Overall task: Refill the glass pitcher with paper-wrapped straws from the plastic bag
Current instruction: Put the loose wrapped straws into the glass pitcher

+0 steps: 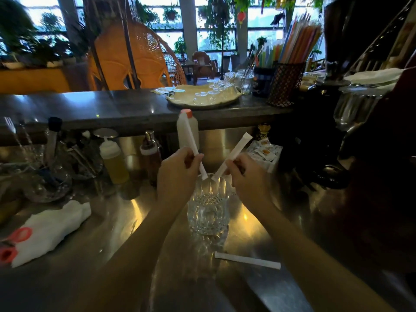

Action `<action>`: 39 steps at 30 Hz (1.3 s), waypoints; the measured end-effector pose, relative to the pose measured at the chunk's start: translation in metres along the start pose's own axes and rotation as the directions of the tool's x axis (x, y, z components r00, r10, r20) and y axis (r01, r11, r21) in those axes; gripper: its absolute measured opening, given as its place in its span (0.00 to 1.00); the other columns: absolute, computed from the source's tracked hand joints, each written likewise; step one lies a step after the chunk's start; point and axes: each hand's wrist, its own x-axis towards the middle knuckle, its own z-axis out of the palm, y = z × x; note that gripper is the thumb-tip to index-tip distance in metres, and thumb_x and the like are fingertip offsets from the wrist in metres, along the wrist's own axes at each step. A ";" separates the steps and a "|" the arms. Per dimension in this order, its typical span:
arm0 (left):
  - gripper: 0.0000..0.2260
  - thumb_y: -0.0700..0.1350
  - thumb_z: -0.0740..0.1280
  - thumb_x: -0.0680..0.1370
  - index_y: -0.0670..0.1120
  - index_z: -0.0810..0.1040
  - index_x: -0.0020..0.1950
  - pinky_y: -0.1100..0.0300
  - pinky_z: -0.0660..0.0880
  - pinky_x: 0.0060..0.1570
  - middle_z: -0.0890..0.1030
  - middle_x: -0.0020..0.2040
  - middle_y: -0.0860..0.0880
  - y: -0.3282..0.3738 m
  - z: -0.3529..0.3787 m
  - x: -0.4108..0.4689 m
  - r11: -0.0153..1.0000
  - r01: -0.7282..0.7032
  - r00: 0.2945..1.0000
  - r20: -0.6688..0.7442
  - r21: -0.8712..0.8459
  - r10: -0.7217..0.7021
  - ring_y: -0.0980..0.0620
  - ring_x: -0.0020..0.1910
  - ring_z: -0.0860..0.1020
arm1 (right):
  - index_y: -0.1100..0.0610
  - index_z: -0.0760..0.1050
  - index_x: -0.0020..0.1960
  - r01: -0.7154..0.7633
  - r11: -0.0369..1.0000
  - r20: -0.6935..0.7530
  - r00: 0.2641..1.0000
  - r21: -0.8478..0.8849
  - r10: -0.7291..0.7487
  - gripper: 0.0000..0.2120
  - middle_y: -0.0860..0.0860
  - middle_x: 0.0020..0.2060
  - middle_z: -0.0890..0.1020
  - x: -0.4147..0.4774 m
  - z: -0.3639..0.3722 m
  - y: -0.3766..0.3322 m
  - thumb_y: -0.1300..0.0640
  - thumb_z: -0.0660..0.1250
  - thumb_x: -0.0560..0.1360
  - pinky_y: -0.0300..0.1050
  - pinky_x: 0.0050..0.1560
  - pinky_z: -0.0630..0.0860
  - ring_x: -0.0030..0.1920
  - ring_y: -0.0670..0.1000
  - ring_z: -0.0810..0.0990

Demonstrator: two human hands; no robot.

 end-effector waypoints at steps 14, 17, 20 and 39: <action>0.07 0.44 0.66 0.75 0.49 0.75 0.37 0.54 0.81 0.43 0.81 0.38 0.49 -0.071 0.046 -0.005 0.904 0.295 0.835 0.376 0.308 -0.401 0.54 0.37 0.80 | 0.56 0.76 0.41 -0.091 0.813 0.321 0.889 -0.575 0.327 0.03 0.51 0.36 0.80 0.019 0.048 0.047 0.57 0.65 0.73 0.42 0.34 0.73 0.36 0.51 0.79; 0.02 0.43 0.68 0.73 0.45 0.78 0.42 0.51 0.80 0.49 0.82 0.41 0.48 -0.071 0.051 0.003 0.867 0.364 0.736 0.465 0.341 -0.492 0.52 0.41 0.81 | 0.55 0.75 0.38 -0.092 0.798 0.343 0.869 -0.596 0.357 0.04 0.50 0.33 0.77 0.025 0.048 0.046 0.58 0.66 0.71 0.43 0.36 0.73 0.36 0.51 0.79; 0.09 0.42 0.71 0.71 0.43 0.78 0.50 0.51 0.79 0.52 0.81 0.45 0.47 -0.068 0.057 0.011 0.837 0.333 0.681 0.504 0.434 -0.531 0.50 0.45 0.80 | 0.54 0.75 0.37 -0.109 0.780 0.370 0.834 -0.617 0.409 0.04 0.49 0.33 0.77 0.030 0.050 0.044 0.58 0.67 0.71 0.44 0.38 0.73 0.37 0.51 0.78; 0.13 0.49 0.66 0.74 0.48 0.76 0.57 0.64 0.66 0.38 0.80 0.51 0.50 -0.045 0.008 -0.069 0.962 0.036 0.950 0.289 0.269 -0.116 0.53 0.45 0.77 | 0.54 0.76 0.47 0.047 0.918 0.273 0.960 -0.393 0.068 0.06 0.50 0.38 0.81 -0.032 0.014 0.045 0.54 0.62 0.76 0.49 0.40 0.77 0.38 0.50 0.78</action>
